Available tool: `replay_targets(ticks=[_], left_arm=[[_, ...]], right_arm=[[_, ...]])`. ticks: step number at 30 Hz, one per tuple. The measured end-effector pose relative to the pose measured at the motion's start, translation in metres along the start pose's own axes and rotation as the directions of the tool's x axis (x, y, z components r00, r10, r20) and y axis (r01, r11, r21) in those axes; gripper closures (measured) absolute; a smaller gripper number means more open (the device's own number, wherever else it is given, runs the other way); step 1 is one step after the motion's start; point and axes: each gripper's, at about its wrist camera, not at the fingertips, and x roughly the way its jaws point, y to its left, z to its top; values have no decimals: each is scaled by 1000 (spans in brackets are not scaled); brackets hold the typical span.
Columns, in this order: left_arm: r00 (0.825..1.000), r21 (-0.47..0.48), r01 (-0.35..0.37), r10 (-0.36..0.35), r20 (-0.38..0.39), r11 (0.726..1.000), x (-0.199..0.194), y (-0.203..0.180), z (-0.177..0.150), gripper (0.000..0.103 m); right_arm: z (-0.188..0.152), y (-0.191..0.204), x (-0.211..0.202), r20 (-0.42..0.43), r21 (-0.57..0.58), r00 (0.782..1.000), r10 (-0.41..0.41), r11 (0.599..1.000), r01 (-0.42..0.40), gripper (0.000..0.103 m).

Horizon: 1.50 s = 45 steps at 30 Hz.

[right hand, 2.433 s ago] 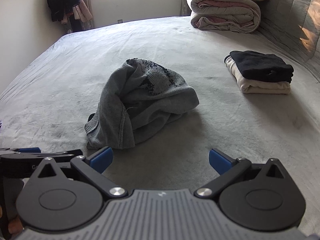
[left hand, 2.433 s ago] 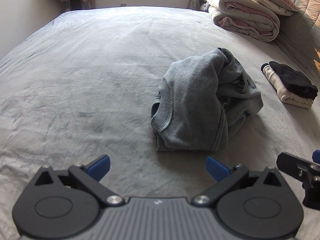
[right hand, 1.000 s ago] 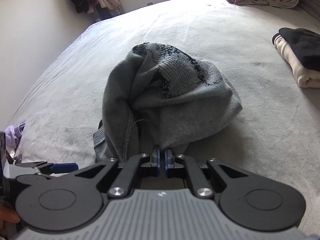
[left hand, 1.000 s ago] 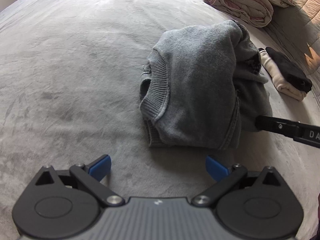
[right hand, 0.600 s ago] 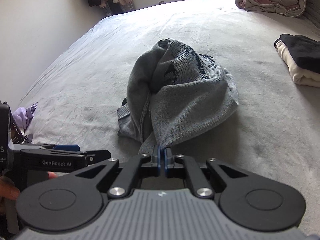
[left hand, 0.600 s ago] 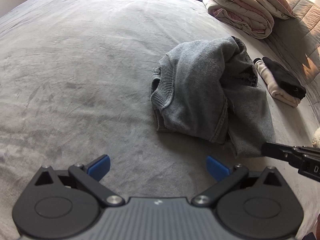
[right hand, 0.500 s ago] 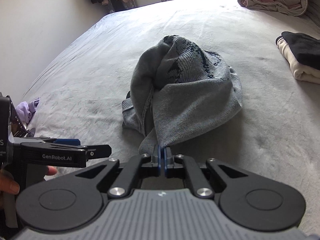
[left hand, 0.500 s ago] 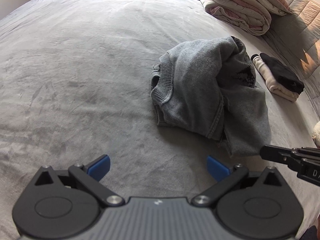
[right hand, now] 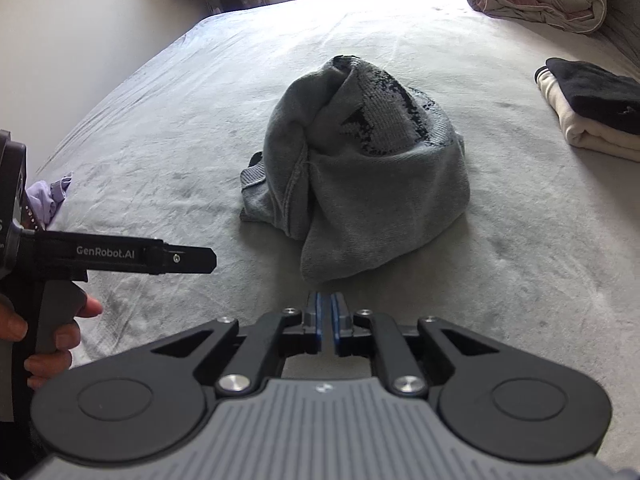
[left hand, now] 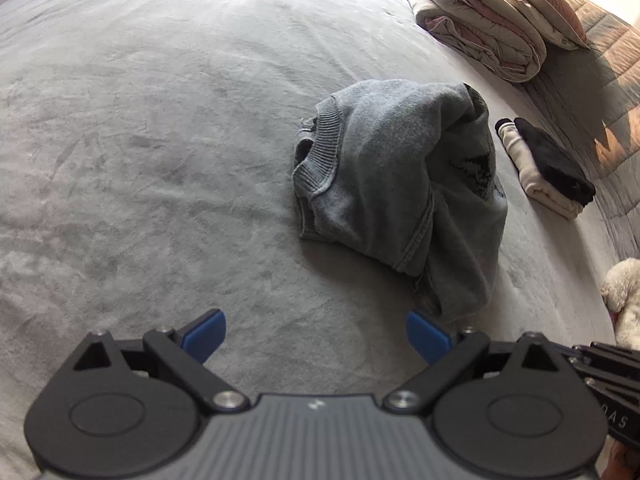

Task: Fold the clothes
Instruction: 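Grasp the sweater edge with the left gripper while the right gripper holds its fabric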

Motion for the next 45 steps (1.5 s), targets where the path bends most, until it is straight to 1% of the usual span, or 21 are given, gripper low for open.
replay_targets(ticks=[1, 2, 3, 5, 9, 10, 13, 15, 16, 17, 21, 22, 23, 24, 25, 26, 29, 34, 38, 40, 45], left_arm=[[1000, -35, 16, -16, -1, 999, 4, 3, 3, 18], [999, -68, 32, -32, -1, 997, 8, 6, 7, 26], [999, -98, 50, -50, 2, 994, 12, 8, 10, 33], [996, -159, 91, -90, 9, 983, 21, 12, 17, 41], [989, -265, 145, -146, 16, 953, 43, 15, 28, 51], [989, -284, 147, -147, 21, 947, 49, 15, 30, 52], [988, -339, 152, -138, 65, 928, 59, 14, 32, 64], [986, -360, 164, -141, 89, 919, 61, 12, 34, 84], [985, -370, 170, -143, 100, 913, 62, 10, 34, 87], [983, -376, 176, -144, 113, 910, 63, 9, 35, 94], [978, -337, 181, -133, 160, 924, 56, 3, 34, 97], [978, -329, 173, -123, 167, 929, 53, 3, 34, 97], [978, -321, 165, -113, 175, 932, 51, 2, 35, 98], [978, -316, 159, -105, 182, 935, 48, 2, 35, 98], [977, -312, 154, -96, 192, 938, 46, 4, 36, 98], [976, -308, 150, -91, 200, 939, 42, 5, 37, 98], [971, -289, 128, -61, 229, 949, 29, 13, 39, 98], [963, -251, 78, -8, 270, 965, 3, 26, 48, 98], [955, -198, 28, 32, 293, 980, -17, 30, 52, 98], [952, -180, 13, 43, 303, 984, -26, 33, 54, 98], [944, -174, -10, 66, 323, 985, -52, 49, 55, 98]], right_arm=[[2, -3, 1, 7, 4, 1000, -6, 1000, 6, 69], [4, -6, 1, 17, 10, 1000, -12, 1000, 12, 46], [5, -9, 2, 26, 12, 1000, -14, 1000, 14, 42], [8, -16, 4, 37, 15, 999, -14, 1000, 13, 42], [14, -29, 14, 30, 34, 999, -16, 999, 15, 42], [15, -31, 17, 29, 37, 999, -17, 999, 16, 42], [19, -40, 27, 24, 56, 1000, -17, 998, 15, 42], [21, -47, 34, 21, 70, 1000, -15, 997, 14, 42], [22, -50, 38, 21, 80, 1000, -15, 997, 13, 42], [23, -52, 42, 20, 89, 1000, -14, 996, 12, 42], [26, -62, 59, 12, 127, 1000, 0, 992, -1, 43], [26, -64, 63, 6, 138, 1000, 5, 990, -6, 45], [26, -66, 67, 0, 149, 1000, 9, 989, -9, 58], [26, -69, 71, -6, 160, 1000, 14, 987, -12, 86], [25, -71, 75, -12, 171, 1000, 18, 985, -16, 98], [25, -72, 76, -16, 177, 1000, 20, 984, -17, 96], [23, -68, 68, -8, 137, 1000, 12, 990, -11, 96], [18, -60, 34, 12, 80, 999, 43, 996, -44, 97], [13, -48, 6, 17, 41, 997, 73, 996, -74, 97], [10, -43, -5, 12, 22, 996, 91, 996, -91, 97], [2, -30, -29, -10, -24, 993, 120, 992, -120, 97]])
